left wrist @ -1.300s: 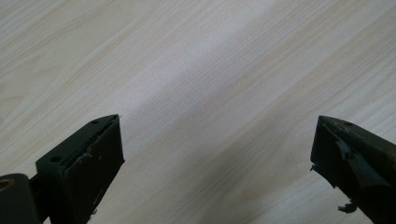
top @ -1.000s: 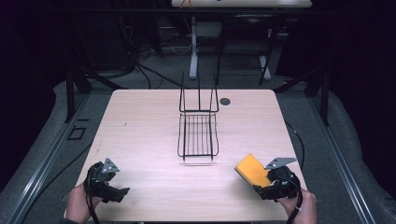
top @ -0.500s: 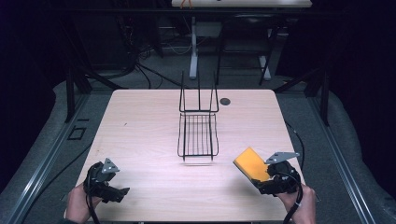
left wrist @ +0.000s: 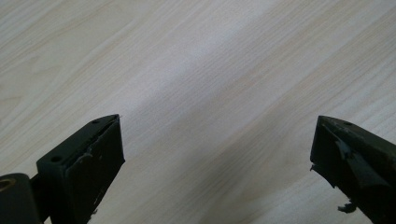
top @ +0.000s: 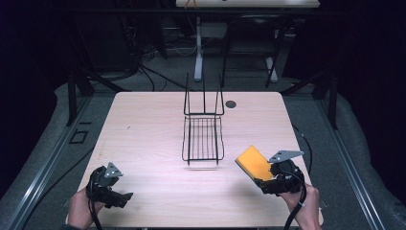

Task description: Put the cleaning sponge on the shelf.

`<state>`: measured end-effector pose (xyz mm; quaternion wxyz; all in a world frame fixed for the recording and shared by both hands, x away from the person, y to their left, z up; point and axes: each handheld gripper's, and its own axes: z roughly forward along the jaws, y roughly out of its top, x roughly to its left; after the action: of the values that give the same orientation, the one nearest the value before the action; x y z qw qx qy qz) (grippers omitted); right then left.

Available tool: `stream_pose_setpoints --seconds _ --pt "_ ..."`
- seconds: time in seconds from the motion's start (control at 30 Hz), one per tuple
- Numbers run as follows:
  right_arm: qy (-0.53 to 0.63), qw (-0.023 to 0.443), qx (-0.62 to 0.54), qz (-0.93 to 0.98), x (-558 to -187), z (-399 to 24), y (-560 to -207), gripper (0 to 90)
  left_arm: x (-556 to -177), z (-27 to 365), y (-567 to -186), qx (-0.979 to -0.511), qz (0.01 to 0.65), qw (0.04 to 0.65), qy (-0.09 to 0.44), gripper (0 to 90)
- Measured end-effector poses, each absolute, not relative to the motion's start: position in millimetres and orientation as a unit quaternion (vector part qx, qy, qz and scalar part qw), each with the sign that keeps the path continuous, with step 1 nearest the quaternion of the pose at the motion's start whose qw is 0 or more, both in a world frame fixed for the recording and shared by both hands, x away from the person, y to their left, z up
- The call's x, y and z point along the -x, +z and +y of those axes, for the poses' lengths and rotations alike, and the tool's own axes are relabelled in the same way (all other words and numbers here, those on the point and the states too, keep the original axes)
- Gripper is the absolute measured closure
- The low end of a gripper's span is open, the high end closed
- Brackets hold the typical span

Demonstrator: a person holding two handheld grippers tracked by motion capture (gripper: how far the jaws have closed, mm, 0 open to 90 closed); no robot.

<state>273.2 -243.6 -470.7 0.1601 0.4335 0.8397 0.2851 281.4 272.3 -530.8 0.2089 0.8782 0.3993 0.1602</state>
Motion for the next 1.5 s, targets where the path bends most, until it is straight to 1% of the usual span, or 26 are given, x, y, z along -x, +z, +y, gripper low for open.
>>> stream_pose_setpoints --seconds 0.73,1.03,1.5 --pt "0.3 0.162 -0.424 0.839 -289 -226 -464 24.4 -281 273 -531 -0.878 0.4 0.21 0.161 2.7" --pt "0.3 0.164 -0.418 0.842 -297 -215 -463 24.8 -281 272 -531 -0.879 0.399 0.203 0.16 4.6" --pt "0.303 0.168 -0.41 0.844 -307 -200 -462 25.2 -281 272 -531 -0.879 0.4 0.201 0.162 5.0"
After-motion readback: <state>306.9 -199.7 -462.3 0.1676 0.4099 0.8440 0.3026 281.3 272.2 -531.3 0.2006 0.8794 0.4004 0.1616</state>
